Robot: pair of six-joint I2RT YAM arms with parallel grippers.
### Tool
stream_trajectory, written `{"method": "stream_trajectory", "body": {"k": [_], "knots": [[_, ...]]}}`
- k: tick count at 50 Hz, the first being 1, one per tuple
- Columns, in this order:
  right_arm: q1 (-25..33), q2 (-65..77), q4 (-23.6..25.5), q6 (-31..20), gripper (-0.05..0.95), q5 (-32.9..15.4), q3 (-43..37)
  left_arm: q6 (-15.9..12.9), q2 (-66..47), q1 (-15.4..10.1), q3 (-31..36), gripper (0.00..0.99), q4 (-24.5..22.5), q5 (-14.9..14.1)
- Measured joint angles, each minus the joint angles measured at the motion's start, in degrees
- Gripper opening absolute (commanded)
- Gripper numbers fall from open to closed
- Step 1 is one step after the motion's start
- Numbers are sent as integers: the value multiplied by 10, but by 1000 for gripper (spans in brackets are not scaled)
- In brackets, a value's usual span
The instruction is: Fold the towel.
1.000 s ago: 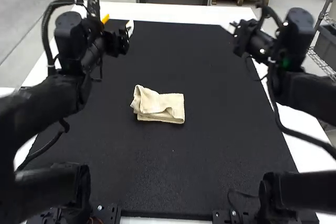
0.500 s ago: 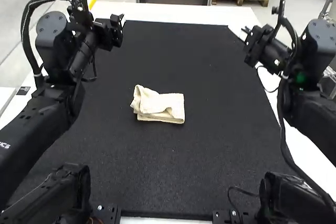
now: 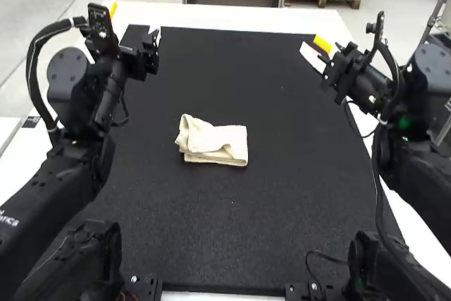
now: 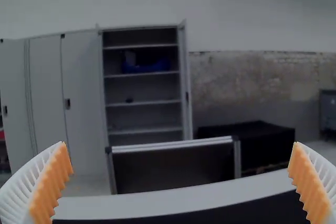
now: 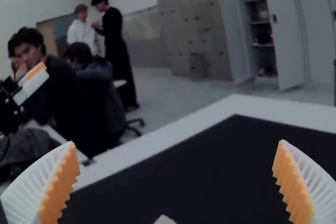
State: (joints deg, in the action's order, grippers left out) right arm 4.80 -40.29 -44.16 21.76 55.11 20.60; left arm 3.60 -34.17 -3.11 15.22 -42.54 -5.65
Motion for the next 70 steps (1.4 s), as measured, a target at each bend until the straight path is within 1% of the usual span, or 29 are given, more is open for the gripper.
{"method": "stream_trajectory", "body": {"k": [8,14,16,24,32,47,51,56,63,70], "knots": [[14,40,3,21,911,-2,-20,-22,28,-14,-26,966,-33,13],[22,83,8,28,911,-12,-34,-32,59,-18,-53,966,-71,25],[25,97,7,30,911,-18,-36,-34,69,-18,-59,966,-74,28],[28,139,1,45,911,-30,-37,-38,98,-18,-76,964,-73,35],[29,181,-23,64,911,-35,-47,-40,126,-18,-90,964,-63,40],[37,244,-23,86,911,-42,-51,-40,174,-18,-99,964,-34,42],[40,269,-19,92,911,-43,-51,-40,185,-18,-107,964,-26,42],[52,316,0,98,911,-49,-51,-40,198,-17,-116,964,-21,42],[79,392,21,102,911,-57,-50,-39,207,-16,-118,964,-14,42],[96,398,28,104,910,-62,-48,-38,207,-16,-130,964,-35,42]]}}
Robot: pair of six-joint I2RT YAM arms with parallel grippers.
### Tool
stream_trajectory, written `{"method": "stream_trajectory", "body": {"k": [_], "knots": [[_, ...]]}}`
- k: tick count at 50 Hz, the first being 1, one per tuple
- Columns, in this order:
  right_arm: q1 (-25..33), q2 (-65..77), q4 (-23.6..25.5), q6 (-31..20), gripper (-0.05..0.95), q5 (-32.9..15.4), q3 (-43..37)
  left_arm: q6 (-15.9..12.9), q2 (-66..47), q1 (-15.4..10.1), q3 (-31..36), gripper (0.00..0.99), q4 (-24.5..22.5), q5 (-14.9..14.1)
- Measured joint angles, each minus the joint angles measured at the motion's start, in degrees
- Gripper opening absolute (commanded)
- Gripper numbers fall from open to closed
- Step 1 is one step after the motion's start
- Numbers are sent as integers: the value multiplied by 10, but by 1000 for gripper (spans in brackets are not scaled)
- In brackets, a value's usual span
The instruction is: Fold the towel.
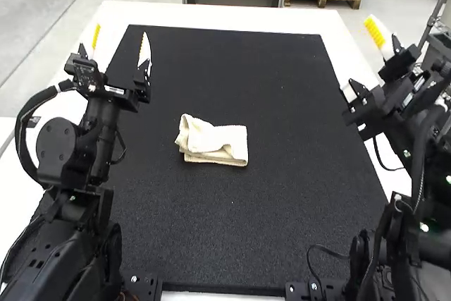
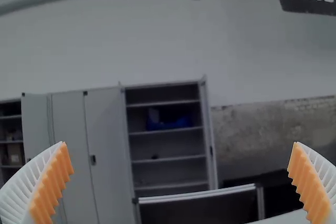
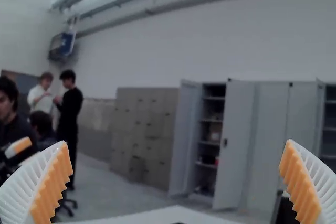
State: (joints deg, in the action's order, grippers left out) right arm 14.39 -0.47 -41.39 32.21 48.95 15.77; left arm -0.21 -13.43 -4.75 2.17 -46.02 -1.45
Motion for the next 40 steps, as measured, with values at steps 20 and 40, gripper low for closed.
{"method": "stream_trajectory", "body": {"k": [20,40], "knots": [[63,0,30,-5,910,-8,-4,0,22,0,-17,964,8,0],[165,0,18,-23,911,52,-32,-11,101,5,-18,964,135,-1]]}}
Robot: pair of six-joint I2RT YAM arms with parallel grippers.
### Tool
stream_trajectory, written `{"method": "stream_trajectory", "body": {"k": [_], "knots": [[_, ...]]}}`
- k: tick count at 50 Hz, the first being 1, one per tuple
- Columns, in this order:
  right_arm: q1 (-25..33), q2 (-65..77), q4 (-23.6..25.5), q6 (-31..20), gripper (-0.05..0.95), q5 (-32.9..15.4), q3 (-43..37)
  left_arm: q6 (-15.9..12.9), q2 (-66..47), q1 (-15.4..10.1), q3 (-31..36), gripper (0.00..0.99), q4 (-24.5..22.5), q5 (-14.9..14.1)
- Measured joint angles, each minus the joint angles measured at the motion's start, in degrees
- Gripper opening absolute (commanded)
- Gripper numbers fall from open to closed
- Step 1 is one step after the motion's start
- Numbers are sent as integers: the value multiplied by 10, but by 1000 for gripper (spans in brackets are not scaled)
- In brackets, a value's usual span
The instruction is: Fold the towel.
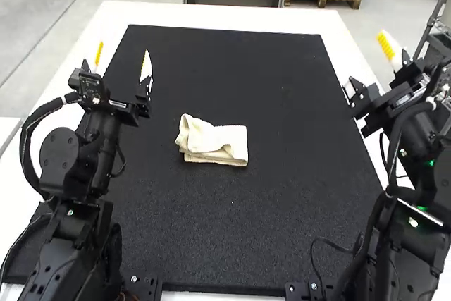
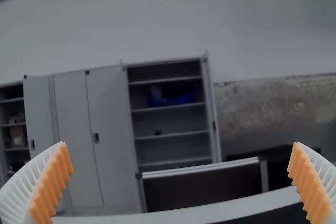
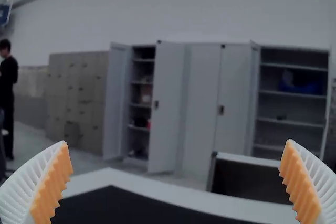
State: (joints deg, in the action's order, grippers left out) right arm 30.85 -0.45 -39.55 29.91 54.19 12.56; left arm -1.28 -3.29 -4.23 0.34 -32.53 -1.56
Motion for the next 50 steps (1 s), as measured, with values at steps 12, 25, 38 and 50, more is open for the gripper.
{"method": "stream_trajectory", "body": {"k": [12,25,38,50], "knots": [[6,0,-40,-19,908,-45,-56,2,27,0,0,957,47,-17],[10,0,-43,-68,907,-111,-113,-24,27,-3,0,957,135,-54],[57,0,58,-115,908,-190,-122,-35,27,-3,0,967,223,-62],[59,0,225,-164,908,-163,-122,-14,27,-3,0,967,271,-53]]}}
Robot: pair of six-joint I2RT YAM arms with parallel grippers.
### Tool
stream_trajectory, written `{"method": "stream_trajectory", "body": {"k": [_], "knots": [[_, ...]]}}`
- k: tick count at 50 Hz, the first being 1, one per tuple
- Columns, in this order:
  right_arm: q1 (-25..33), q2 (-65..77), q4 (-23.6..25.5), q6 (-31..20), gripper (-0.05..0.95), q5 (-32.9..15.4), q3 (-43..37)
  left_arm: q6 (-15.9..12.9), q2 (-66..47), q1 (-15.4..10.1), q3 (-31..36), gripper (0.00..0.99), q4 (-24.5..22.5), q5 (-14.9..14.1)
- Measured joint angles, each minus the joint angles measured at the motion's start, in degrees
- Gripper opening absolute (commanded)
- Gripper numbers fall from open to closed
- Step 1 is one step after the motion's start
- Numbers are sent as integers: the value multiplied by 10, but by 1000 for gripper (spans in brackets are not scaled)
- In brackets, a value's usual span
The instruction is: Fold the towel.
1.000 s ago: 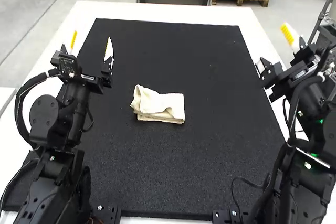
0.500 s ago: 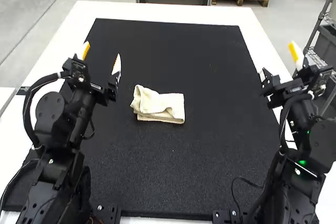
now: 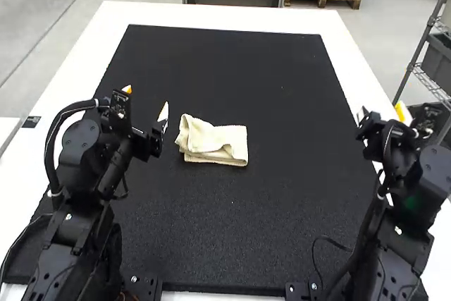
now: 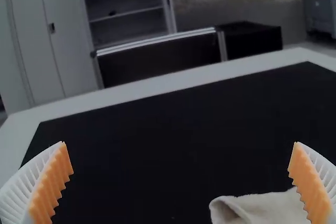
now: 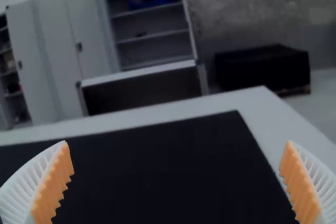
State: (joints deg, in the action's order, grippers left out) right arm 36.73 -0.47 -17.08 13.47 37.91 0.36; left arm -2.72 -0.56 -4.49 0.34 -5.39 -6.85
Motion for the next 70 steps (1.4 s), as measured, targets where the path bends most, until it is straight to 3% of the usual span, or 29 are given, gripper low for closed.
{"method": "stream_trajectory", "body": {"k": [10,17,49,58,66,70], "knots": [[-42,0,57,-37,908,17,0,16,0,0,0,964,44,22],[-68,0,59,-49,908,9,0,19,0,0,0,964,48,26],[-83,0,67,-54,908,-8,0,21,0,0,0,966,48,28],[-208,0,68,-71,908,-83,0,21,0,0,0,966,48,28],[-332,0,77,-120,910,-153,0,21,0,1,0,964,48,28],[-365,0,90,-137,911,-171,0,21,0,0,0,966,48,28]]}}
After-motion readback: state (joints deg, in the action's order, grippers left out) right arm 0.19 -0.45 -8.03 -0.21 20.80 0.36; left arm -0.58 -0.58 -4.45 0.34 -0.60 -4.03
